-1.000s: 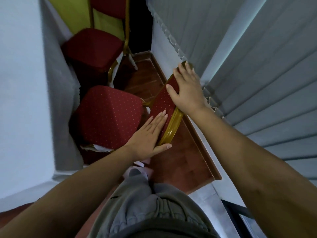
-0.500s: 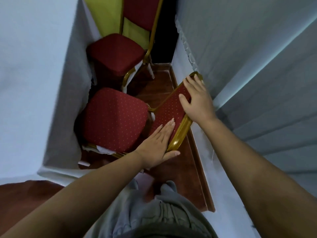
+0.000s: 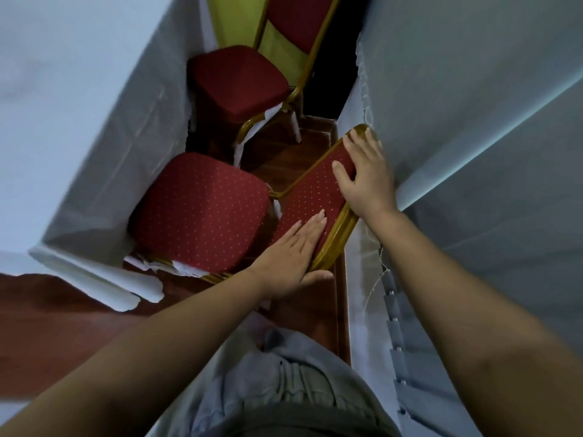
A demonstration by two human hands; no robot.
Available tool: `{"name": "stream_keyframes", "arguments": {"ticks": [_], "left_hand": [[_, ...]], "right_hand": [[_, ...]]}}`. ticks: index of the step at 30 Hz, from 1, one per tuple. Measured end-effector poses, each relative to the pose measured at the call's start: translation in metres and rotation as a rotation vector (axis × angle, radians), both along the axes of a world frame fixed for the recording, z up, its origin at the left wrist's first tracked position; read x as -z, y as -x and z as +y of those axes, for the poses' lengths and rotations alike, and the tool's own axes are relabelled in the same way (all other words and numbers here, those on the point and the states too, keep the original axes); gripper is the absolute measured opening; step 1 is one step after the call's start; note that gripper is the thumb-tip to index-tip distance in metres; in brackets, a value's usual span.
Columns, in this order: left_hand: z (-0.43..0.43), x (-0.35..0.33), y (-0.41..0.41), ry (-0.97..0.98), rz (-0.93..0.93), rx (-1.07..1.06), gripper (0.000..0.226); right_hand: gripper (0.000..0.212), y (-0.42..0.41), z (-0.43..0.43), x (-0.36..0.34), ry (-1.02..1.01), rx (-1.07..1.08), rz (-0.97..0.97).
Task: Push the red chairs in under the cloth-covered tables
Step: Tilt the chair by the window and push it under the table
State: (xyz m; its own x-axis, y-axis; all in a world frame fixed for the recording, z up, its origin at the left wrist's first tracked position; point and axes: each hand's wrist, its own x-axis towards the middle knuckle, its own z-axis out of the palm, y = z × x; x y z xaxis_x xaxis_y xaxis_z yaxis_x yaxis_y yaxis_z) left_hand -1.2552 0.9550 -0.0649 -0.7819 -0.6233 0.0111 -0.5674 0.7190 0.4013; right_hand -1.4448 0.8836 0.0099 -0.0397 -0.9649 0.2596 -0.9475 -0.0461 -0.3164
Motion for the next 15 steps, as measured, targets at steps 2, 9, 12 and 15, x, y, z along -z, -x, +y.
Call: {"name": "stream_keyframes", "arguments": {"ticks": [2, 9, 12, 15], "left_hand": [[-0.005, -0.001, -0.007, 0.022, -0.012, -0.011, 0.093], [-0.028, -0.004, -0.033, 0.030, -0.036, -0.092, 0.090], [-0.042, -0.004, -0.048, 0.033, -0.037, -0.129, 0.088], [-0.056, -0.003, -0.063, 0.019, -0.025, -0.181, 0.085]], "right_hand": [[0.059, -0.006, -0.006, 0.000, 0.011, -0.020, -0.023], [0.060, -0.032, -0.041, 0.000, 0.025, -0.079, -0.017], [0.061, -0.048, -0.061, 0.003, 0.054, -0.106, -0.005], [0.063, -0.065, -0.085, 0.005, 0.052, -0.141, 0.010]]}}
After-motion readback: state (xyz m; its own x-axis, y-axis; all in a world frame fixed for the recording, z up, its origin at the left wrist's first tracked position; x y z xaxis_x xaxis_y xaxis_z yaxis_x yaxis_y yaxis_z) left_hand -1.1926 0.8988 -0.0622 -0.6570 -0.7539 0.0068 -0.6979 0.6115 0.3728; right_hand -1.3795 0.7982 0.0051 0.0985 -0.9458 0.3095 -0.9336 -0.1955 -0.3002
